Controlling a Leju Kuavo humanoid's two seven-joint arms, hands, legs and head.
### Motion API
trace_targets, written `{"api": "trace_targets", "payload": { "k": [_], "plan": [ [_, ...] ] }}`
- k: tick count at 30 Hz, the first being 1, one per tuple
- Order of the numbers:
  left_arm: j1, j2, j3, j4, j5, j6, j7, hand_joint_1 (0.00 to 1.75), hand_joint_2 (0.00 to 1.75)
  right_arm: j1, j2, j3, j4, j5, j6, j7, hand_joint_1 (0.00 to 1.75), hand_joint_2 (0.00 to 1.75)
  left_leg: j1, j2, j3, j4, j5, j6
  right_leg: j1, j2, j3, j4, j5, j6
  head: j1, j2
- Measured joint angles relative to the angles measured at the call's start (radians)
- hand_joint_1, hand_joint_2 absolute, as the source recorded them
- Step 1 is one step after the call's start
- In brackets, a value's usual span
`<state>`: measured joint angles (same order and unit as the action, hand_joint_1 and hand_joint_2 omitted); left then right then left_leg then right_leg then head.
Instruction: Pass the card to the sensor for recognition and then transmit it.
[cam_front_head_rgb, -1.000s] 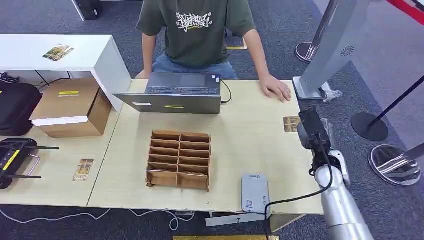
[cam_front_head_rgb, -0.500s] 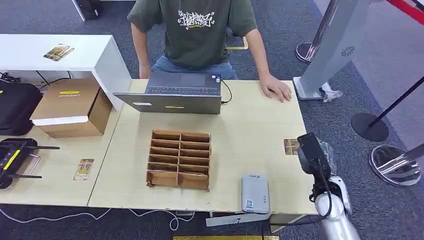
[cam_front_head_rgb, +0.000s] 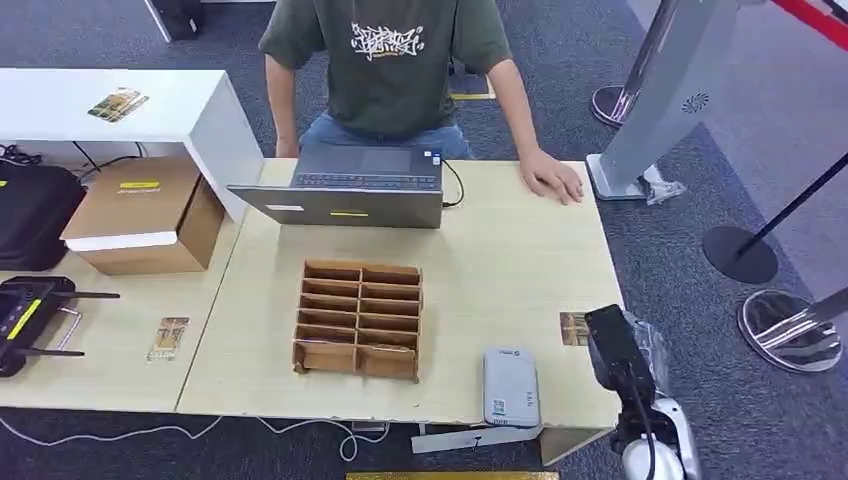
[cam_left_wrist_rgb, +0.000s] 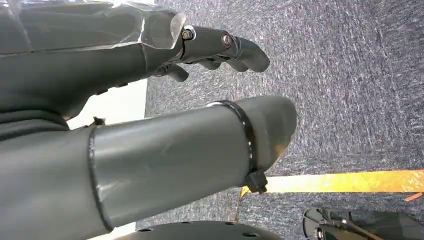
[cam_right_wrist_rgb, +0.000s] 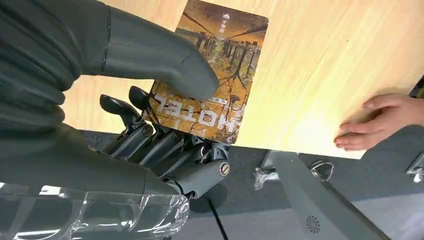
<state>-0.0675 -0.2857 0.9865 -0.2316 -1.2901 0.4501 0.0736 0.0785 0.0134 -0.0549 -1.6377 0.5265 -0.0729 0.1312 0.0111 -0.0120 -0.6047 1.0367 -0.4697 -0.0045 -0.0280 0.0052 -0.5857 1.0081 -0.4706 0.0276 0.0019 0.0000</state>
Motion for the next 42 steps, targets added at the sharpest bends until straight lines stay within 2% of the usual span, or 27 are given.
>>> {"api": "trace_targets", "payload": {
  "k": [17,27,42],
  "plan": [
    [0.000,-0.002,0.024,0.000,0.032,-0.005,0.000,0.00,0.00,0.119,0.072,0.026,-0.079,0.017,0.021,0.037,1.75,1.75,0.000,0.000,0.000,0.000,-0.001,0.001,0.000,0.000,0.000,0.000,0.000,0.000,0.000,0.000],
    [0.000,-0.003,0.040,0.000,0.045,-0.013,-0.002,0.00,0.00,0.167,0.083,0.068,-0.071,0.001,0.047,0.097,1.75,1.75,0.000,0.000,0.000,0.000,-0.001,0.001,0.000,0.000,0.000,0.000,0.000,0.000,0.000,0.000],
    [0.000,-0.004,0.045,0.000,0.042,-0.019,-0.005,0.00,0.00,0.185,0.093,0.074,-0.042,-0.009,0.046,0.109,1.75,1.75,0.000,0.000,0.000,0.000,-0.001,0.001,0.000,0.000,0.000,0.000,-0.001,0.000,0.000,0.000]
  ]
}}
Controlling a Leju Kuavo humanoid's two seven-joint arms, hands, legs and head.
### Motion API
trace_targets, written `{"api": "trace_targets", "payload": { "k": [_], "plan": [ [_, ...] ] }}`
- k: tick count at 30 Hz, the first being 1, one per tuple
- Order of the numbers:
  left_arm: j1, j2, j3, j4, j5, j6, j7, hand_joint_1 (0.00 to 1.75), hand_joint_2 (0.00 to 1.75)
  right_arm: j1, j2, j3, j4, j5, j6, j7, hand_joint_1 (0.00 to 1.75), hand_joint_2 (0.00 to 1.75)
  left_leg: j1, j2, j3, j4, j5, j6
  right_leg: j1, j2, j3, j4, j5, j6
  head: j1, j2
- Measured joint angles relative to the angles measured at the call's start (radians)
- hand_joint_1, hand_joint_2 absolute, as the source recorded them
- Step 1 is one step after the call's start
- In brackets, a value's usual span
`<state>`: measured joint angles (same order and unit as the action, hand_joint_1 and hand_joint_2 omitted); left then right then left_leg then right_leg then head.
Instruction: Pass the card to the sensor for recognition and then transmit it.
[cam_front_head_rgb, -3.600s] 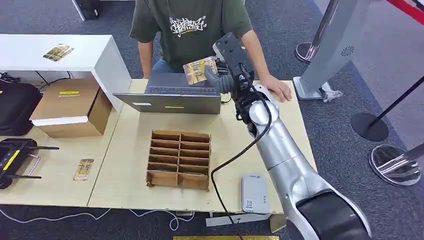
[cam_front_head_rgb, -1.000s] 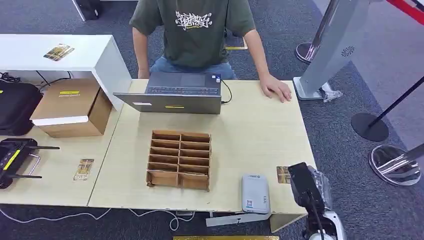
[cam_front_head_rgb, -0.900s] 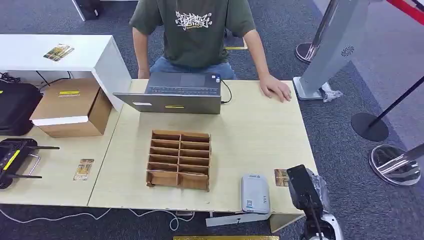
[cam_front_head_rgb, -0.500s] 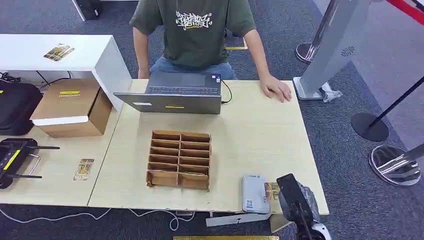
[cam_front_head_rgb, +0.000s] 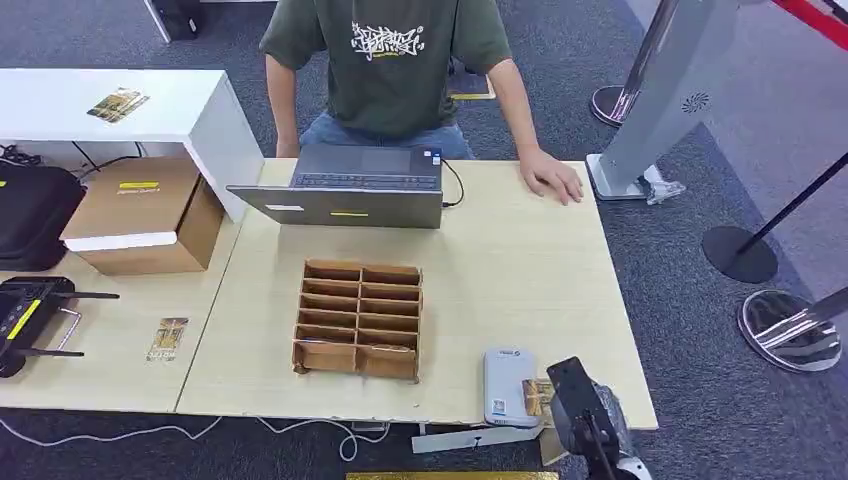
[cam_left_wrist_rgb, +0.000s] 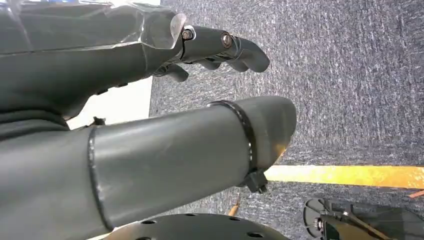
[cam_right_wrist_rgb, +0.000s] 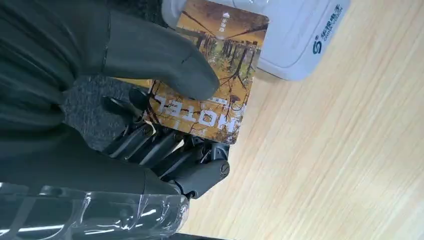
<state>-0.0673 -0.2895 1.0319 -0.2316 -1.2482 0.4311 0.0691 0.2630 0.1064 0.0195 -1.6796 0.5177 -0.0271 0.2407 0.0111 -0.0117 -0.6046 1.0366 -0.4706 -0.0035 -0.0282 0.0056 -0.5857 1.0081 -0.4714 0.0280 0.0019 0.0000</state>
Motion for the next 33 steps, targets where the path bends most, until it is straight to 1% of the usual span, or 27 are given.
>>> {"api": "trace_targets", "payload": {
  "k": [12,16,22,33],
  "plan": [
    [0.000,0.000,0.000,0.000,-0.002,0.000,0.000,0.00,0.00,-0.003,0.003,0.000,0.019,0.000,0.003,0.003,1.75,1.75,0.000,0.000,0.000,0.000,0.000,0.000,0.000,0.000,0.000,0.000,0.000,0.000,0.000,0.000],
    [0.000,0.000,0.000,0.000,-0.007,-0.002,-0.002,0.00,0.00,-0.026,0.003,0.002,0.047,-0.003,0.021,0.008,1.75,1.75,0.000,0.000,0.000,0.000,0.000,0.000,0.000,0.000,0.000,0.000,0.000,0.000,0.000,0.000],
    [-0.001,0.000,0.000,0.000,-0.003,-0.002,-0.003,0.00,0.00,-0.070,0.008,0.011,0.100,0.000,0.022,0.016,1.75,1.75,0.000,0.000,0.000,0.000,0.000,0.000,0.000,0.000,0.000,0.000,0.000,0.000,0.000,0.000],
    [0.000,-0.001,0.000,0.000,0.003,0.000,-0.003,0.00,0.00,-0.079,0.009,0.011,0.112,0.026,0.015,0.029,1.75,1.75,0.000,0.000,0.000,0.000,0.000,0.000,0.000,0.000,0.000,0.000,0.000,0.000,0.000,0.000]
  ]
}}
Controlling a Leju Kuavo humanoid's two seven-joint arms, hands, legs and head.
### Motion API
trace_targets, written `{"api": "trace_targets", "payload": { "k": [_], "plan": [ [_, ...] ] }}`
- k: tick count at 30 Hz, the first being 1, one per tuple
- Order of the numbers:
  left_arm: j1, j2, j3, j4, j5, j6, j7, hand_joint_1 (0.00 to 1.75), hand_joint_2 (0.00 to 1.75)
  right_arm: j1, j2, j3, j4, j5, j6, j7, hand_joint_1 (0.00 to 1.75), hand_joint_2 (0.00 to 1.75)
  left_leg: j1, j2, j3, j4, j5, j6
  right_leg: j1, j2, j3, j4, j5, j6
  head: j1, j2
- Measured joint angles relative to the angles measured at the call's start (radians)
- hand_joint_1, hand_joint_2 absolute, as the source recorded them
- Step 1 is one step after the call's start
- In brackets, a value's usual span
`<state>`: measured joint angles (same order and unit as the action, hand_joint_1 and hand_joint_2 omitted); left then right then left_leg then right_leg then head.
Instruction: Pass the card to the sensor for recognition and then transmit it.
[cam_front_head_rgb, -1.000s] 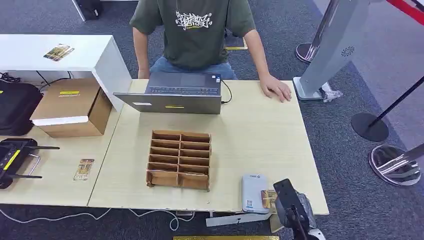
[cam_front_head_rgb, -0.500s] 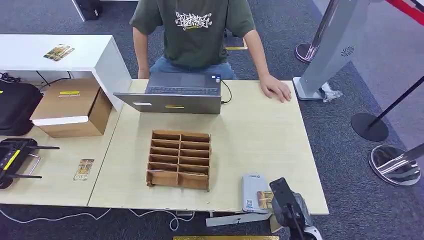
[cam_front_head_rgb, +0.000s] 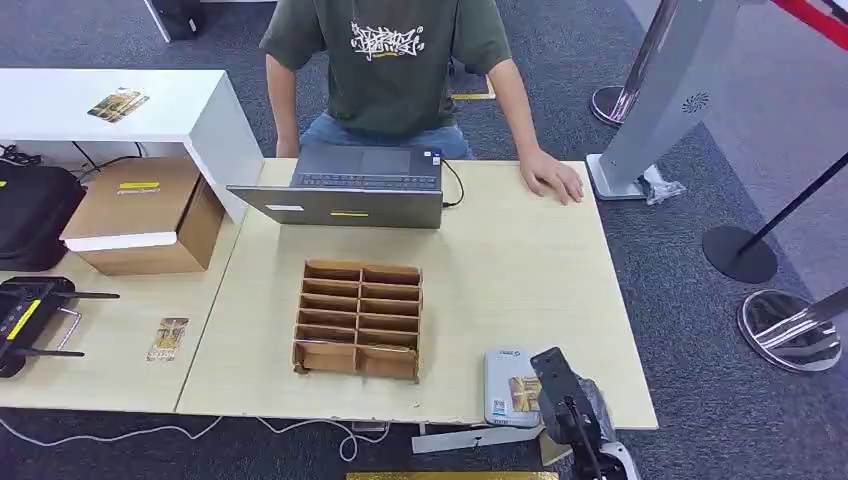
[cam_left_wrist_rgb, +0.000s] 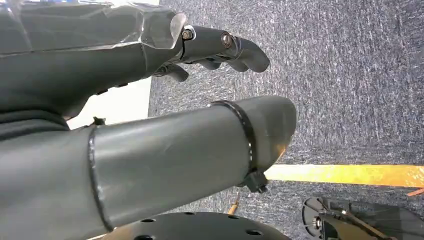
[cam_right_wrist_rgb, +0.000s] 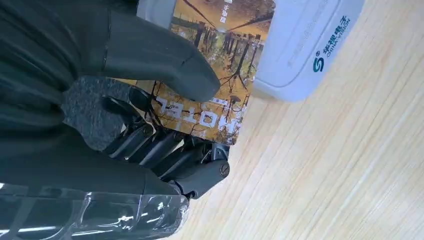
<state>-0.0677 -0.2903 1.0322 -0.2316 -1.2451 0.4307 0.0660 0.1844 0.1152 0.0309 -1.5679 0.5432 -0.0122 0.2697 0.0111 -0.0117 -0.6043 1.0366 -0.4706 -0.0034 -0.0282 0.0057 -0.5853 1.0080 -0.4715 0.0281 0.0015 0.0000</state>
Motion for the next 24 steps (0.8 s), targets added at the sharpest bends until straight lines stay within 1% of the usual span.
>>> {"api": "trace_targets", "payload": {
  "k": [5,8,9,11,12,13,17,24],
  "plan": [
    [0.000,0.000,0.000,0.000,0.000,0.000,0.000,0.00,0.00,-0.001,0.000,0.000,0.000,0.005,-0.001,0.001,1.75,1.75,0.000,0.000,0.000,0.000,0.000,0.000,0.000,0.000,0.000,0.000,0.000,0.000,0.000,0.000],
    [0.000,0.000,0.000,0.000,0.002,0.002,0.000,0.00,0.00,-0.001,0.000,0.000,-0.002,0.022,-0.021,-0.017,1.75,1.75,0.000,0.000,0.000,0.000,0.000,0.000,0.000,0.000,0.000,0.000,0.000,0.000,0.000,0.000],
    [0.000,-0.001,0.000,0.000,0.005,0.005,-0.003,0.00,0.00,-0.001,0.000,0.001,-0.008,0.047,-0.049,-0.045,1.75,1.75,0.000,0.000,0.000,0.000,0.000,0.000,0.000,0.000,0.000,0.000,0.000,0.000,0.000,0.000],
    [0.000,-0.004,0.000,0.000,0.006,0.013,-0.008,0.00,0.00,-0.001,0.002,0.006,-0.034,0.109,-0.139,-0.134,1.75,1.75,0.000,0.000,0.000,0.000,0.000,0.000,0.000,0.000,0.000,0.000,0.000,0.000,0.000,0.000],
    [0.000,-0.006,0.000,0.000,0.006,0.016,-0.010,0.00,0.00,-0.001,0.005,0.006,-0.050,0.121,-0.171,-0.169,1.75,1.75,0.000,0.000,0.000,0.000,0.000,0.000,0.000,0.000,0.000,0.000,0.000,0.000,0.000,0.000],
    [0.000,-0.006,0.000,0.000,0.006,0.017,-0.013,0.00,0.00,-0.002,0.009,0.007,-0.067,0.128,-0.191,-0.189,1.75,1.75,0.000,0.000,0.000,0.000,0.000,0.000,0.000,0.000,0.000,0.000,0.000,0.000,0.000,0.000],
    [0.000,-0.007,0.000,0.000,0.000,0.019,-0.014,0.00,0.00,0.010,0.019,0.014,-0.135,0.155,-0.237,-0.219,1.75,1.75,0.000,0.000,0.000,0.000,0.000,0.000,0.000,0.000,0.000,0.000,0.000,0.000,0.000,0.000],
    [0.000,-0.007,0.000,0.000,-0.003,0.015,-0.013,0.00,0.00,0.034,0.024,0.015,-0.204,0.138,-0.239,-0.235,1.75,1.75,0.000,0.000,0.000,0.000,0.000,0.000,0.000,0.000,0.000,0.000,0.000,0.000,0.000,0.000]
  ]
}}
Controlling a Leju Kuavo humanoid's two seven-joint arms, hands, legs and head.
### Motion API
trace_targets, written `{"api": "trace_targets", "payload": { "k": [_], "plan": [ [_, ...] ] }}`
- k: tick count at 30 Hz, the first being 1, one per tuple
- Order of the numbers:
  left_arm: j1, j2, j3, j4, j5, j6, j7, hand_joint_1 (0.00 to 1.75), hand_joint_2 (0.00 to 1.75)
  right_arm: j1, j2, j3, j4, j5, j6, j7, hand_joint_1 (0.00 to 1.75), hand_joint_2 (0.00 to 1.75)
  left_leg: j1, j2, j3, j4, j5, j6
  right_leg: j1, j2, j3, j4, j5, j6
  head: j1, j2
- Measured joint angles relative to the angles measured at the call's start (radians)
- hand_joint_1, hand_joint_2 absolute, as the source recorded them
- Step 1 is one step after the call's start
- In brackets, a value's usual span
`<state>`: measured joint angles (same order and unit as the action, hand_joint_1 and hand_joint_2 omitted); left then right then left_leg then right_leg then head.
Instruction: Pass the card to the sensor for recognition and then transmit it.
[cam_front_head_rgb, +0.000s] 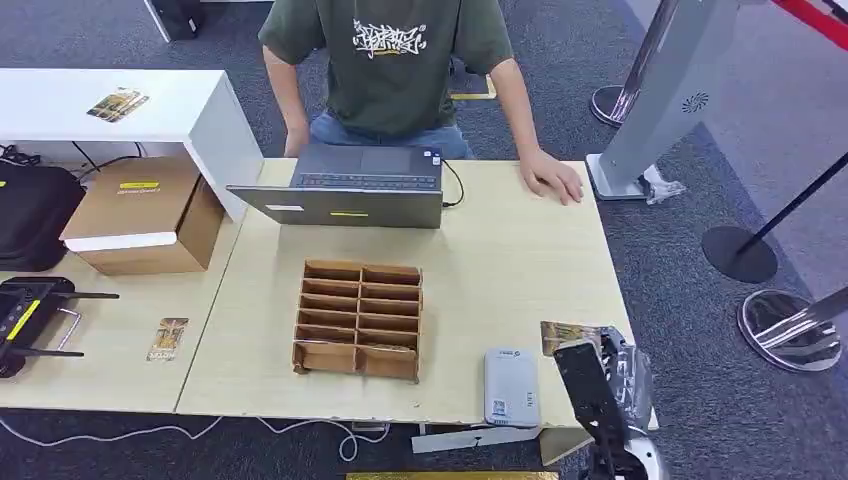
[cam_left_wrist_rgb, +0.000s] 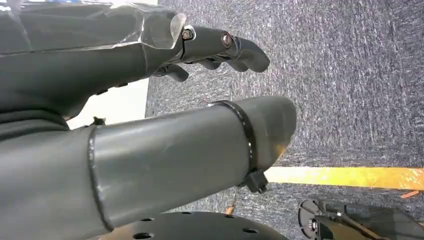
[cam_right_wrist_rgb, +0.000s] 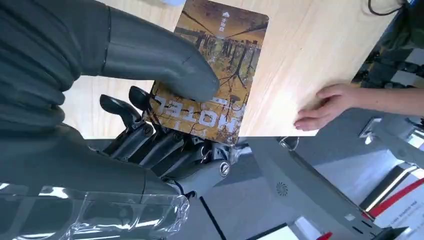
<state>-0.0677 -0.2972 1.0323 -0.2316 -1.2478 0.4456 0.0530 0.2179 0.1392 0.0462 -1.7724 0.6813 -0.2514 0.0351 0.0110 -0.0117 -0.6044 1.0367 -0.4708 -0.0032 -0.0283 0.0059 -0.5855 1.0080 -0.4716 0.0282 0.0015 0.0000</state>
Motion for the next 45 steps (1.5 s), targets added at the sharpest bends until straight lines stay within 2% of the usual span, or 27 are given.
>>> {"api": "trace_targets", "payload": {
  "k": [3,4,7,11,14,15,19,22,24,25,27,31,36,39,41,44,45],
  "plan": [
    [0.000,0.000,0.000,0.000,0.000,-0.003,0.000,0.00,0.00,0.004,0.000,0.000,-0.008,0.027,-0.015,-0.026,1.75,1.75,0.000,0.000,0.000,0.000,0.000,0.000,0.000,0.000,0.000,0.000,0.000,0.000,0.000,0.000],
    [0.000,0.000,0.000,0.000,-0.001,-0.003,-0.001,0.00,0.00,0.004,0.000,0.001,-0.010,0.072,-0.039,-0.038,1.75,1.75,0.000,0.000,0.000,0.000,0.000,0.000,0.000,0.000,0.000,0.000,0.000,0.000,0.000,0.000],
    [0.000,0.000,0.000,0.000,-0.010,-0.001,-0.004,0.00,0.00,0.004,0.000,0.009,-0.018,0.297,-0.133,-0.048,1.75,1.75,0.000,0.000,0.000,0.000,0.000,0.000,0.000,0.000,0.000,0.000,0.000,0.000,0.000,0.000],
    [-0.001,0.000,0.000,0.000,-0.016,-0.001,-0.005,0.00,0.00,0.003,0.000,0.012,-0.027,0.484,-0.214,-0.039,1.75,1.75,0.000,0.000,0.000,0.000,0.000,0.000,0.000,0.000,0.000,0.000,0.000,0.000,0.000,0.000],
    [-0.001,0.001,-0.002,0.000,-0.032,-0.016,-0.008,0.00,0.00,-0.005,0.000,0.012,-0.030,0.785,-0.332,-0.021,1.75,1.75,0.000,0.000,0.000,0.000,0.000,0.000,0.000,0.000,0.000,0.000,0.000,0.000,0.000,0.000],
    [-0.003,0.002,-0.003,0.000,-0.036,-0.034,-0.010,0.00,0.00,-0.010,0.000,0.011,-0.030,0.809,-0.358,-0.039,1.75,1.75,0.000,0.000,0.000,0.000,0.000,0.000,0.000,0.000,0.000,0.000,0.000,0.000,0.000,0.000],
    [-0.003,0.015,-0.004,0.000,-0.039,-0.087,-0.012,0.00,0.00,-0.032,-0.001,-0.059,-0.030,0.812,-0.416,-0.204,1.75,1.75,0.000,0.000,0.000,0.000,0.000,0.000,0.000,0.000,0.000,0.000,0.000,0.000,0.000,0.000],
    [-0.005,0.024,-0.004,0.000,-0.032,-0.090,-0.012,0.00,0.00,-0.053,0.035,-0.150,-0.044,0.812,-0.419,-0.447,1.75,1.75,0.000,0.000,0.000,0.000,0.000,0.000,0.000,0.000,0.000,0.000,0.000,0.000,0.000,0.000],
    [-0.004,0.027,-0.004,0.000,-0.029,-0.088,-0.012,0.00,0.00,-0.071,0.084,-0.230,-0.070,0.812,-0.420,-0.598,1.75,1.75,0.000,0.000,0.000,0.000,0.000,0.000,0.000,0.000,0.000,0.000,0.000,0.000,0.000,0.000],
    [-0.004,0.027,-0.004,0.000,-0.027,-0.087,-0.012,0.00,0.00,-0.080,0.103,-0.268,-0.083,0.812,-0.420,-0.638,1.75,1.75,0.000,0.000,0.000,0.000,0.000,0.000,0.000,0.000,0.000,0.000,0.000,0.000,0.000,0.000],
    [-0.004,0.027,-0.004,0.000,-0.024,-0.086,-0.014,0.00,0.00,-0.091,0.129,-0.323,-0.103,0.812,-0.420,-0.679,1.75,1.75,0.000,0.000,0.000,0.000,0.000,0.000,0.000,0.000,0.000,0.000,0.000,0.000,0.000,0.000],
    [-0.004,0.028,-0.004,0.000,-0.016,-0.082,-0.018,0.00,0.00,-0.097,0.153,-0.386,-0.146,0.812,-0.420,-0.718,1.75,1.75,0.000,0.000,0.000,0.000,0.000,0.000,0.000,0.000,0.000,0.000,0.000,0.000,0.001,0.000],
    [-0.004,0.028,-0.004,0.000,-0.009,-0.077,-0.023,0.00,0.00,-0.095,0.156,-0.414,-0.162,0.812,-0.420,-0.717,1.75,1.75,0.000,0.000,0.000,0.000,0.000,0.001,0.000,0.000,0.000,0.000,0.000,0.000,0.000,0.000],
    [-0.004,0.027,-0.004,0.000,-0.008,-0.074,-0.024,0.00,0.00,-0.095,0.158,-0.415,-0.161,0.812,-0.420,-0.694,1.75,1.75,0.000,0.000,0.000,0.000,0.000,0.001,0.000,0.000,0.000,0.000,0.000,0.000,0.000,0.000],
    [-0.004,0.027,-0.004,0.000,-0.008,-0.074,-0.025,0.00,0.00,-0.095,0.157,-0.414,-0.159,0.812,-0.420,-0.652,1.75,1.75,0.000,0.000,0.000,0.000,0.000,0.001,0.000,0.000,0.000,0.000,0.000,0.000,0.000,0.000],
    [-0.004,0.027,-0.004,0.000,-0.008,-0.071,-0.026,0.00,0.00,-0.096,0.158,-0.408,-0.154,0.812,-0.420,-0.647,1.75,1.75,0.000,0.000,-0.001,0.000,0.000,0.001,0.000,0.000,0.001,0.000,0.000,0.000,0.000,0.000],
    [-0.004,0.027,-0.004,0.000,-0.008,-0.071,-0.026,0.00,0.00,-0.098,0.157,-0.404,-0.150,0.812,-0.420,-0.628,1.75,1.75,0.000,0.000,0.000,0.000,0.000,0.001,0.000,0.000,0.001,0.000,0.000,0.000,0.000,0.000]
  ]
}}
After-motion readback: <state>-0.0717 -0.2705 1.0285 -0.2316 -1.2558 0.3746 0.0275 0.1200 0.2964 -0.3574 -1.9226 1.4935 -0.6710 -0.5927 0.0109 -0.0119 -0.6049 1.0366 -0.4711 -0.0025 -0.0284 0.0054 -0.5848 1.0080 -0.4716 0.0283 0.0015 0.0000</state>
